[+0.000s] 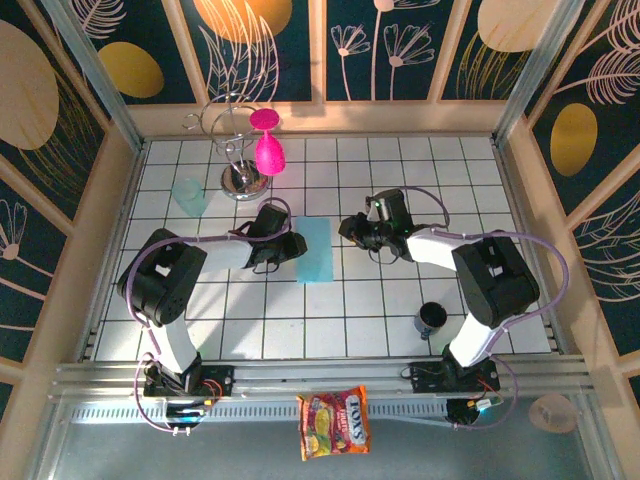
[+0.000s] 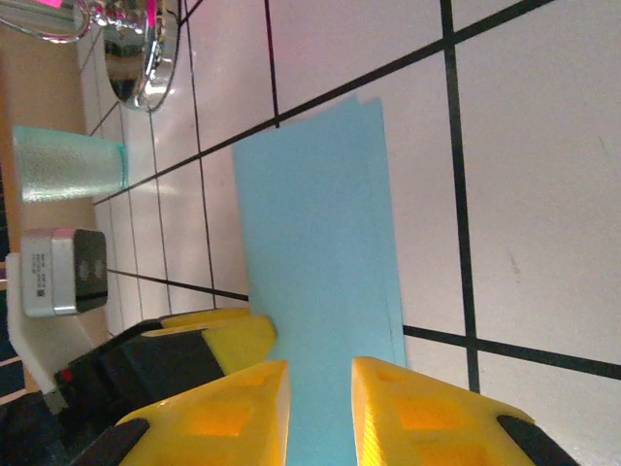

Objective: Fold a paper plane with a square sheet of paper (pick it up from the middle)
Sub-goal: First fold in half a square sheet of paper at the center of the table, then hold the square sheet of paper at the center of the table.

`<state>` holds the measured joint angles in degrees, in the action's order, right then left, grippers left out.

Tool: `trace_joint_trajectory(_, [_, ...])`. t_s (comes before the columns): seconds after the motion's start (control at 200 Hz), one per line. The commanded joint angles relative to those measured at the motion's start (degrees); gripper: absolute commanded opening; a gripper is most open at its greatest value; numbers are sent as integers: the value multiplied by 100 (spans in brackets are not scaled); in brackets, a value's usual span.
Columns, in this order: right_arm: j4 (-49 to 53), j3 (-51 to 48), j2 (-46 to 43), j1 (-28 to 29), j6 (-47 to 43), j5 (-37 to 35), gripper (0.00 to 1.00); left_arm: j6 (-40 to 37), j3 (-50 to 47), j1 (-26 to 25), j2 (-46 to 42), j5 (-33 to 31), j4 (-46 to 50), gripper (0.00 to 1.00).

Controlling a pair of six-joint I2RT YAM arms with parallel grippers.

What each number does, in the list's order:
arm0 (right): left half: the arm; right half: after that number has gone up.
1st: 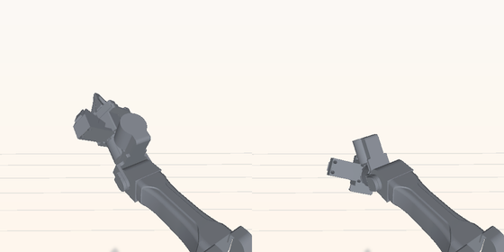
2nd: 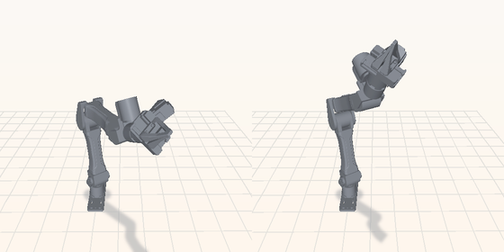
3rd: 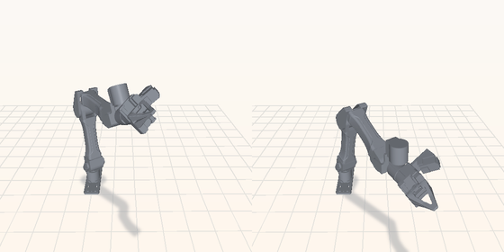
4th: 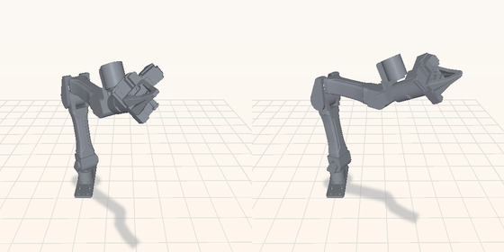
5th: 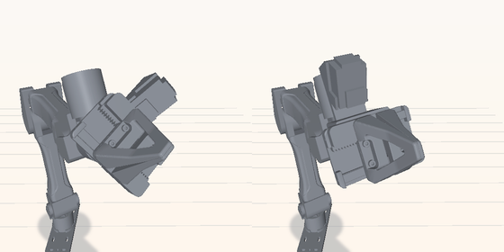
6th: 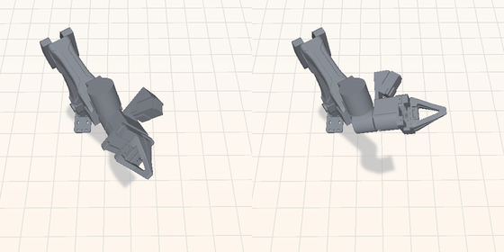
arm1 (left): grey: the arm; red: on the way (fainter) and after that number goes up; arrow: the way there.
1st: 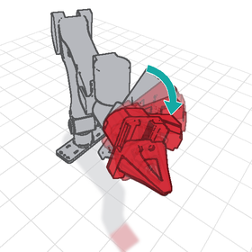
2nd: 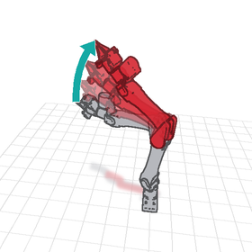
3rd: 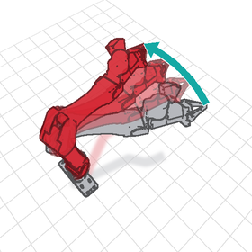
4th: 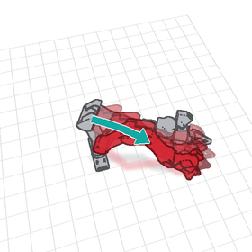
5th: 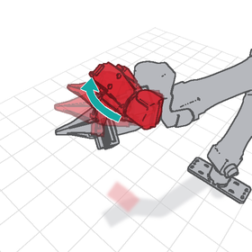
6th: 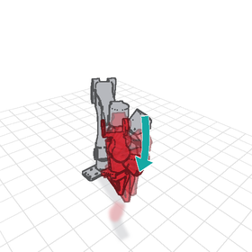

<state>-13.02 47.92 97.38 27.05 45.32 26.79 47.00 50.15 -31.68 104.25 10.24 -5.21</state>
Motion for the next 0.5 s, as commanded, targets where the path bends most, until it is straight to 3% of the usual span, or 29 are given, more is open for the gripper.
trace_joint_trajectory(0.0, [116,37,118,88,-233,-165,24,76,-340,-58,991,-271,336,36])
trace_joint_trajectory(0.496, [-52,89,395,196,-234,-58,22,-708,-95,-90,1275,-426,719,38])
